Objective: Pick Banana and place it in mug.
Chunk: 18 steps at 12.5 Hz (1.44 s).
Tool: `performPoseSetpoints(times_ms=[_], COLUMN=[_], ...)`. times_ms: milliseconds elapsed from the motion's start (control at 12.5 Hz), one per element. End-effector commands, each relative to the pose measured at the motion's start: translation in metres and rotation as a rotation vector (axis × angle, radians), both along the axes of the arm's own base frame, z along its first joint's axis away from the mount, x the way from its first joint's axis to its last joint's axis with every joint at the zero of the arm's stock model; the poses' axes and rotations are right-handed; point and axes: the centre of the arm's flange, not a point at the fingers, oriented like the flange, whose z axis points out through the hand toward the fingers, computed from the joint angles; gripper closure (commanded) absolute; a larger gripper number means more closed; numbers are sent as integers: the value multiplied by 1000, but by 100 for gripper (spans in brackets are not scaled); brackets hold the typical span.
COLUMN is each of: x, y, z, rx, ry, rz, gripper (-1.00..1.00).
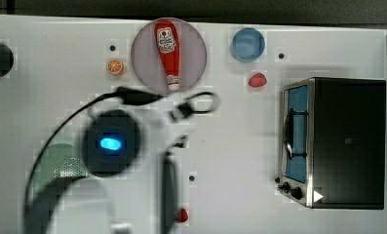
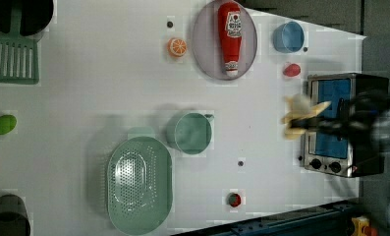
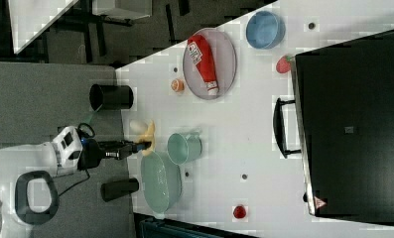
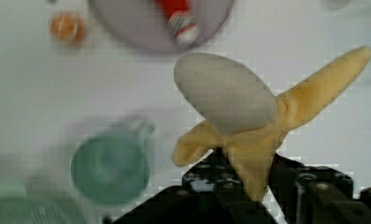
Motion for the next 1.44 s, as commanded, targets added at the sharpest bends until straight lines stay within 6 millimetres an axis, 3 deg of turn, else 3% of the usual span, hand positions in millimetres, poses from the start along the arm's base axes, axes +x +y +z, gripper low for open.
performPoseSetpoints(times_ms=[80,400,560,880,1120,1200,1440], x=[-17,-32,-31,-26,-24,-23,-27], y=[51,101,117,125,124,121,119], z=[-11,-42,-67,-124,-154,-161,-181], rx=[-25,-41,-19,43,63,57,41], ry=[10,45,44,49,79,90,108], rz=[58,-114,-170,-207,-243,-287,-331], gripper=[42,42,42,42,42,36,-30])
